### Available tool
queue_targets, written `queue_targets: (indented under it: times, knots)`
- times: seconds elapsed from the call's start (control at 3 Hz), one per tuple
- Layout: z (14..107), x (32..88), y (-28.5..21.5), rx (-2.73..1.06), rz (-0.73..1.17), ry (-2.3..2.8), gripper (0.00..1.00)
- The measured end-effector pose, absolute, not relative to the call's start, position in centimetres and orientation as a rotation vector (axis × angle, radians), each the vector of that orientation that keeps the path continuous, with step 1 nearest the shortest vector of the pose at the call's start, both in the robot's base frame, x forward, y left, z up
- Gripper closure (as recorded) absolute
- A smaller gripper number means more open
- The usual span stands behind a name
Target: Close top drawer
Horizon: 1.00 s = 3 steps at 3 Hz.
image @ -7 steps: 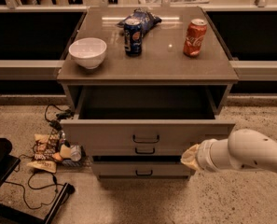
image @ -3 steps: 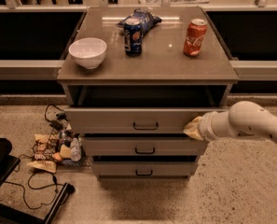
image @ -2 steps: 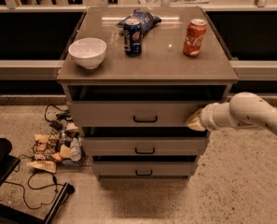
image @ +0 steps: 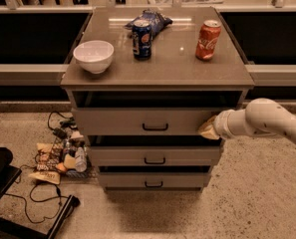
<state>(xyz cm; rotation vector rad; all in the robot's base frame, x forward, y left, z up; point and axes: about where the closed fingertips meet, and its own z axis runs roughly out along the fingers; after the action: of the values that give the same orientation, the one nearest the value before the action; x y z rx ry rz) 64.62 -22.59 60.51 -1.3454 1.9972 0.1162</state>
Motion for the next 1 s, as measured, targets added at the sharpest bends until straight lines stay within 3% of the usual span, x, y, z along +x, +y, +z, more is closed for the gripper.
queue_targets:
  times: [1.0]
  knots:
    - [60.51, 64.62, -22.59, -1.345, 0.116, 1.997, 1.00]
